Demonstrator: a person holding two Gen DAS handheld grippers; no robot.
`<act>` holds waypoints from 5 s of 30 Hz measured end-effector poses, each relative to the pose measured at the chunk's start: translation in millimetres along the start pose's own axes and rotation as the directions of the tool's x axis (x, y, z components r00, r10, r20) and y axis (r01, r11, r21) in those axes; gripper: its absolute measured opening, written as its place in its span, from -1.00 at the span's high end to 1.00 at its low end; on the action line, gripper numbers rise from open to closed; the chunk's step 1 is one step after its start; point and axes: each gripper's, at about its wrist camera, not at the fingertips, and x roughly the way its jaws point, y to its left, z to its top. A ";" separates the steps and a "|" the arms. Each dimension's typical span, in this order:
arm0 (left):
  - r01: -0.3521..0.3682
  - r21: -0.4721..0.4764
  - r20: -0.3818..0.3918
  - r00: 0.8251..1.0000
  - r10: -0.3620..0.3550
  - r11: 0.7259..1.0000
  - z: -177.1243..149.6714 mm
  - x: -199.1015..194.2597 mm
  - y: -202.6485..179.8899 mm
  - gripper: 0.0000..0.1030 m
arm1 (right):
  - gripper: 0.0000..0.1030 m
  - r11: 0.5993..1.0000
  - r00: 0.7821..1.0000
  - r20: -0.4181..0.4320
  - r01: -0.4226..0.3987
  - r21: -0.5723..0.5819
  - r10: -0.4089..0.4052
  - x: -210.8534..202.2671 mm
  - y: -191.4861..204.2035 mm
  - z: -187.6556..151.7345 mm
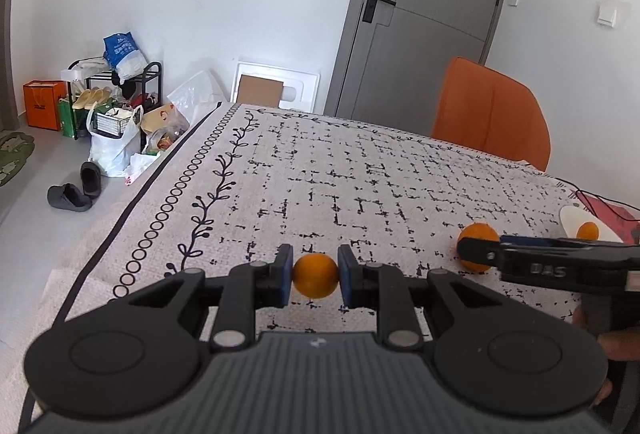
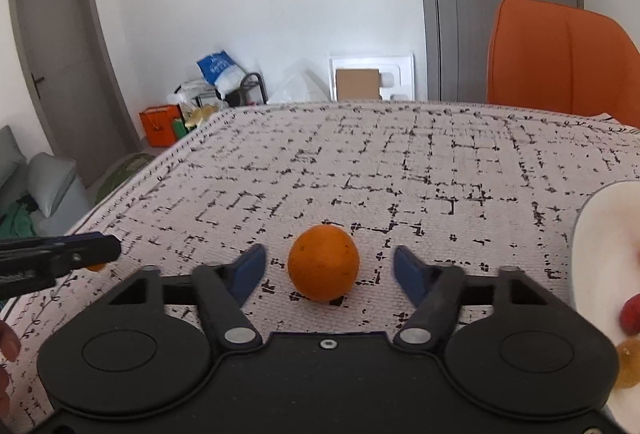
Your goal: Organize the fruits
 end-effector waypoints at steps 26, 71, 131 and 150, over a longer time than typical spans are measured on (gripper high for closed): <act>0.144 0.115 -0.033 0.989 -0.141 0.983 -4.0 11.8 -85.9 0.57 | 0.29 0.992 0.992 0.101 0.070 0.103 -0.080 -94.2 -44.1 -28.5; 0.370 0.258 -0.084 0.929 -0.361 0.893 -13.9 25.0 -224.8 0.57 | -0.28 0.922 0.911 0.224 0.286 0.260 -0.345 -194.0 -151.1 -63.1; 0.121 0.244 -0.012 0.992 -0.122 0.962 -6.5 -53.4 -147.2 -0.94 | -1.00 0.956 0.961 0.178 0.163 0.244 -0.210 -202.8 -83.4 -60.4; 0.099 0.205 0.027 0.994 -0.107 0.974 -25.5 -114.0 -120.0 -1.00 | -1.00 0.966 0.964 0.193 0.141 0.215 -0.184 -235.6 -54.2 -74.5</act>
